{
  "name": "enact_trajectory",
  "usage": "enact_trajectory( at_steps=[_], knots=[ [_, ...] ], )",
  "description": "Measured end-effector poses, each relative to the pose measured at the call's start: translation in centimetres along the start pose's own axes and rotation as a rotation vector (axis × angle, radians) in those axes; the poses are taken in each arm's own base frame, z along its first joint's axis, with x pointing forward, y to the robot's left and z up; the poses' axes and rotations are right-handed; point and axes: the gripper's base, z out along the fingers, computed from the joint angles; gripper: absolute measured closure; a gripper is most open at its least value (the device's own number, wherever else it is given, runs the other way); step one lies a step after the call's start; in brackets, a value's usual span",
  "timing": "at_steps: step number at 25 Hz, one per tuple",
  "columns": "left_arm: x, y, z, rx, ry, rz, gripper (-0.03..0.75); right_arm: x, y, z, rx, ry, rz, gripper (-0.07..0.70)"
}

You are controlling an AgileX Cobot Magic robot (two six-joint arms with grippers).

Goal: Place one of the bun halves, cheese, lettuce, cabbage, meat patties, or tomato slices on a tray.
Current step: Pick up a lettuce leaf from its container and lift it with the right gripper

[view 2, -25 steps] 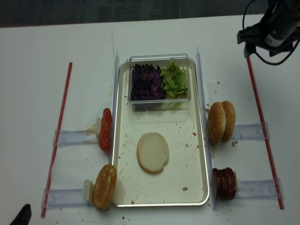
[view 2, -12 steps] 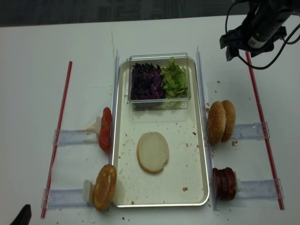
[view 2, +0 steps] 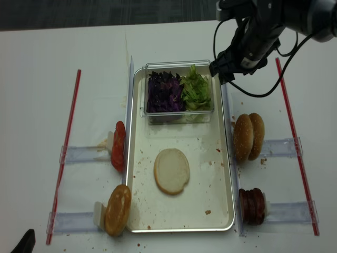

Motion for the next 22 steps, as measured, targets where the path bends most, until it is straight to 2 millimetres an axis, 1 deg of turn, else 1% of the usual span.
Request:
enact_trajectory(
  at_steps=[5,10,14,22],
  knots=[
    [0.0,0.0,0.0,0.000,0.000,0.000,0.064,0.1,3.3,0.2,-0.033,0.005,-0.077,0.131],
    [0.0,0.0,0.0,0.000,0.000,0.000,0.064,0.3,5.4,0.2,-0.053,0.008,-0.127,0.144],
    [0.0,0.0,0.0,0.000,0.000,0.000,0.064,0.4,6.3,0.2,-0.064,0.009,-0.145,0.144],
    [0.0,0.0,0.0,0.000,0.000,0.000,0.064,0.4,6.4,0.2,-0.075,0.002,-0.149,0.145]
  ],
)
